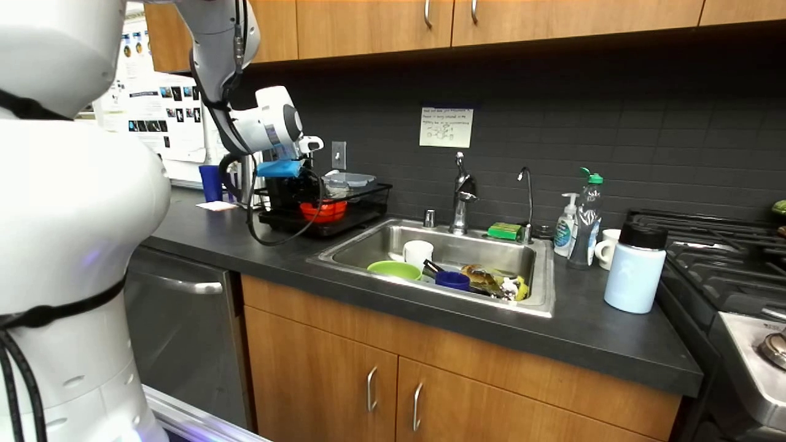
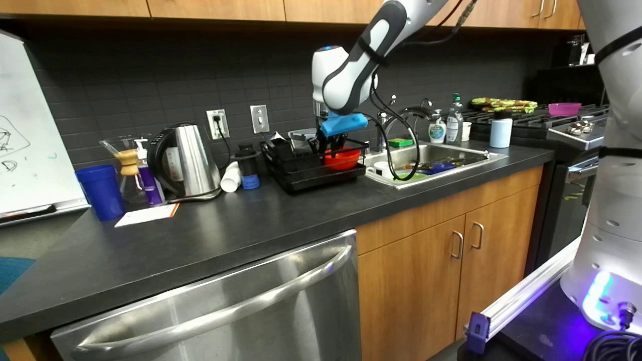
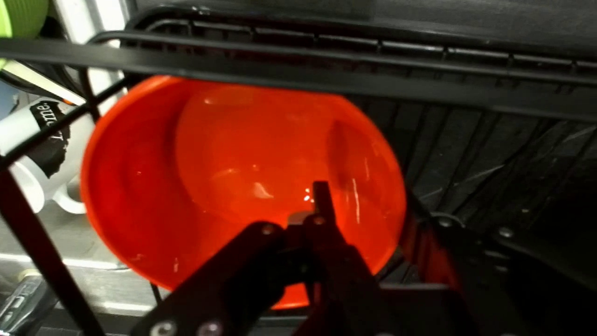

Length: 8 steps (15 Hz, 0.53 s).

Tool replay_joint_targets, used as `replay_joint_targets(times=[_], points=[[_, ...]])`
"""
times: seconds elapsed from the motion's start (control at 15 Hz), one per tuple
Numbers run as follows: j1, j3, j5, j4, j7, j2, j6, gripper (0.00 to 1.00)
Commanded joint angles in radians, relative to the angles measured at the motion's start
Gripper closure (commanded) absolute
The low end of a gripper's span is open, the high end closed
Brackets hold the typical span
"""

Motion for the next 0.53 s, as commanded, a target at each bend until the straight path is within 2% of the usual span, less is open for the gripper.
replay_joint_targets(times=[0.0, 0.07, 0.13, 0.47], points=[[0.009, -0.021, -0.009, -0.015, -0.005, -0.004, 0.011, 0.93], [0.011, -0.022, -0.008, -0.016, -0.006, -0.004, 0.014, 0.99], [0.013, -0.022, -0.008, -0.017, -0.006, -0.004, 0.017, 1.0], [0.004, -0.012, 0.027, -0.03, -0.016, -0.025, 0.014, 0.99]])
